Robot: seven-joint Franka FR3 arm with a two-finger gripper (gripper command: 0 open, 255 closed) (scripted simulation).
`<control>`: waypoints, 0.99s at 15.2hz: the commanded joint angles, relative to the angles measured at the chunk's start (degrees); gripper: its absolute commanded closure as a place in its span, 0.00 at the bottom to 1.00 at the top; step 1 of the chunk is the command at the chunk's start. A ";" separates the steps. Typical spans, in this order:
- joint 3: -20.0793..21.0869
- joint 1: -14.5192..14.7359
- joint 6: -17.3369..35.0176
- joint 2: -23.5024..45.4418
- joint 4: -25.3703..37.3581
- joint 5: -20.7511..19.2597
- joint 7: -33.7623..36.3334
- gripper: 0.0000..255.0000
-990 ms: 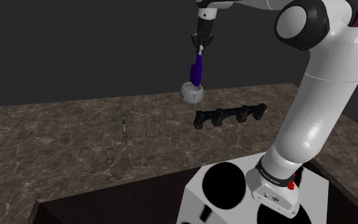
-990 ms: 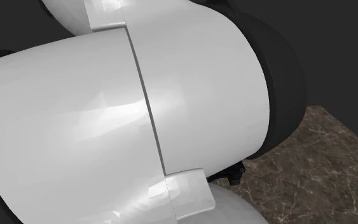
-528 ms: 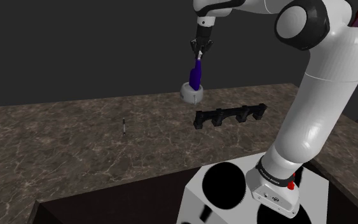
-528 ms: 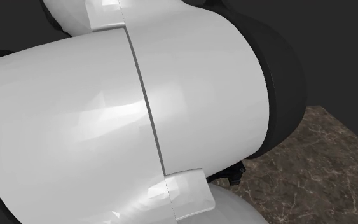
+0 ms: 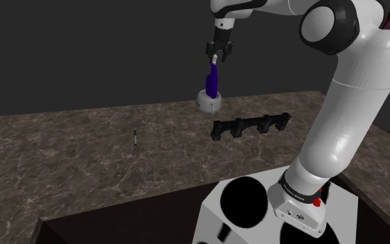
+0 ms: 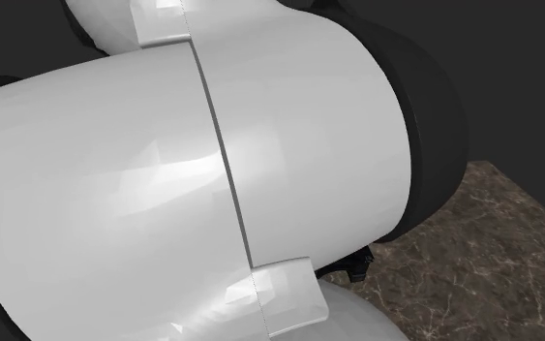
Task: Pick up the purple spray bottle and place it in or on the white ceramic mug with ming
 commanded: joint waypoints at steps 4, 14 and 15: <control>0.00 0.00 -0.02 0.03 -0.01 0.00 0.01 0.00; -0.09 -0.17 -7.38 0.18 7.50 0.00 0.05 0.00; -0.09 -0.17 -7.38 0.18 7.50 0.00 0.05 0.00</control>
